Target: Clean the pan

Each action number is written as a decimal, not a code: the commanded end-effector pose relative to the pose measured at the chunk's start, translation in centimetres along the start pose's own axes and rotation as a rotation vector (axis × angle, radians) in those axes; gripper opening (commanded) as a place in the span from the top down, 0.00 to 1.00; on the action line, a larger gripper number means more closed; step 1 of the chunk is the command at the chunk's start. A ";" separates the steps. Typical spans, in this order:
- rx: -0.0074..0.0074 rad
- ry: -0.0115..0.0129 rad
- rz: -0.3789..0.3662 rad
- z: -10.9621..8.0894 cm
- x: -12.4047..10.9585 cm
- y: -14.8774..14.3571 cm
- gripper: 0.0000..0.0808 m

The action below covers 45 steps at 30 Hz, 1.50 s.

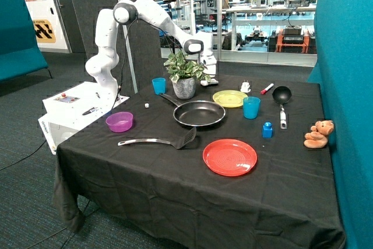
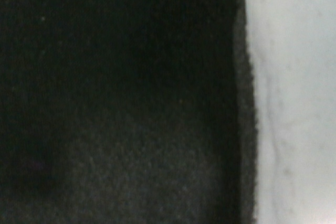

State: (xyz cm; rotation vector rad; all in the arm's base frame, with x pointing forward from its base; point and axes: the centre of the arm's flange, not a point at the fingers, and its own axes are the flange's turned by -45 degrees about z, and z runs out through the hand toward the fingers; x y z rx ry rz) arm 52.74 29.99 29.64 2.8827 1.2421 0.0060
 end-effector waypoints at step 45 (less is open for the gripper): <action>0.0039 -0.0024 -0.004 2.2 0.6 0.6 0.21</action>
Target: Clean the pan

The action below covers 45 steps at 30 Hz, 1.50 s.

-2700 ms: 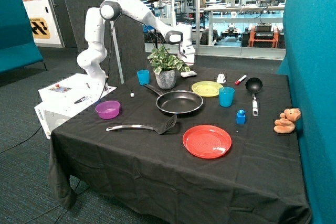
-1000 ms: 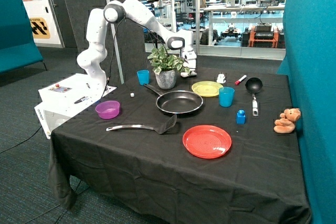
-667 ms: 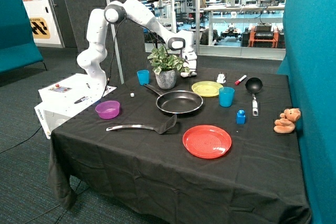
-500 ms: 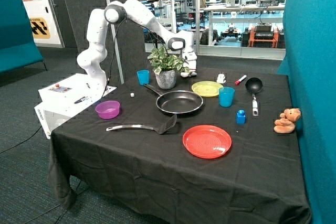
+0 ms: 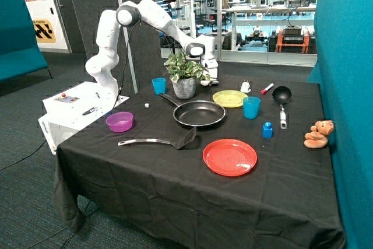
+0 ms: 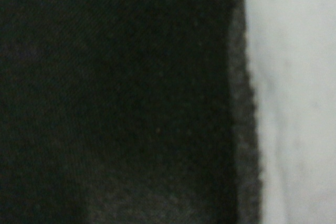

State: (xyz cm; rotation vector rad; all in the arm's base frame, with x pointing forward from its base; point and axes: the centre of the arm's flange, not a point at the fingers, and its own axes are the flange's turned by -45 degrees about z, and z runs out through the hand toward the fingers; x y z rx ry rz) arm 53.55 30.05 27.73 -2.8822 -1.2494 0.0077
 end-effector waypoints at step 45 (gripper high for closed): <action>-0.0022 0.0044 0.003 0.9 -0.1 0.0 1.00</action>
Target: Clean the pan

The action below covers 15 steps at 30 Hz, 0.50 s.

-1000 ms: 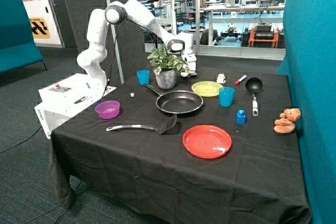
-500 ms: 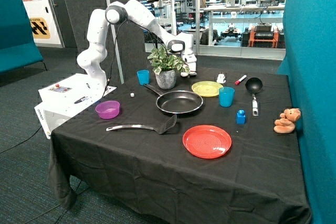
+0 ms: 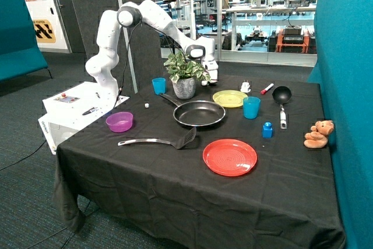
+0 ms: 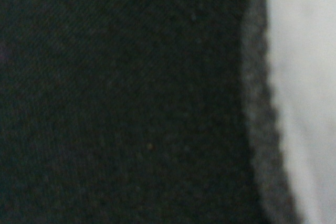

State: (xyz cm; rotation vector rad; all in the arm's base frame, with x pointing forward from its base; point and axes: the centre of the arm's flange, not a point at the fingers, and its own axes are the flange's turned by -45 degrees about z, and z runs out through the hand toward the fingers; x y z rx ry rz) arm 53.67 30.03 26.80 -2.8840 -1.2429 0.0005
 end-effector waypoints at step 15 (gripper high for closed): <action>-0.0012 -0.0002 -0.046 -3.7 -0.1 -0.1 1.00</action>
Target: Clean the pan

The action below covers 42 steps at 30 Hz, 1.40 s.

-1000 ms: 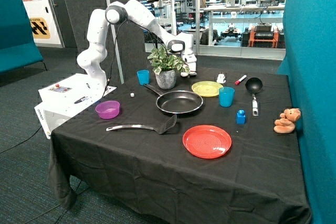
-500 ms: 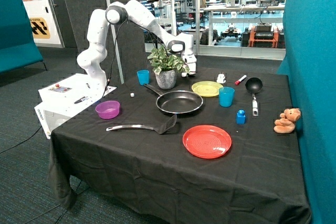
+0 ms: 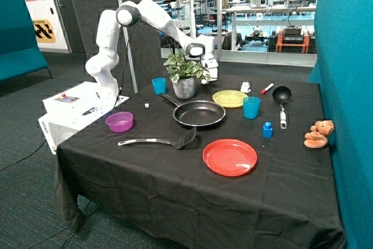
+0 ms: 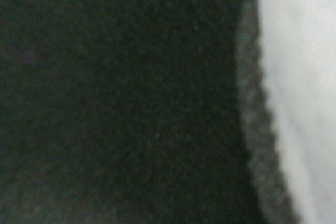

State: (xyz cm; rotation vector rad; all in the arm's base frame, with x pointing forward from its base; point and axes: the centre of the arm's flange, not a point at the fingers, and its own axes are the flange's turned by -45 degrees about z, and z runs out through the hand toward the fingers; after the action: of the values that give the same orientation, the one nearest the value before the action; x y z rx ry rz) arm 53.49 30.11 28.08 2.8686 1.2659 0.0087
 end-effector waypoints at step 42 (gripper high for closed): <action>0.0052 -0.0070 1.203 -11.4 4.4 5.0 1.00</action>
State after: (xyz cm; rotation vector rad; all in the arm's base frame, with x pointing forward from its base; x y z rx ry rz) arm 56.15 30.23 41.04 2.9246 1.1740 0.0340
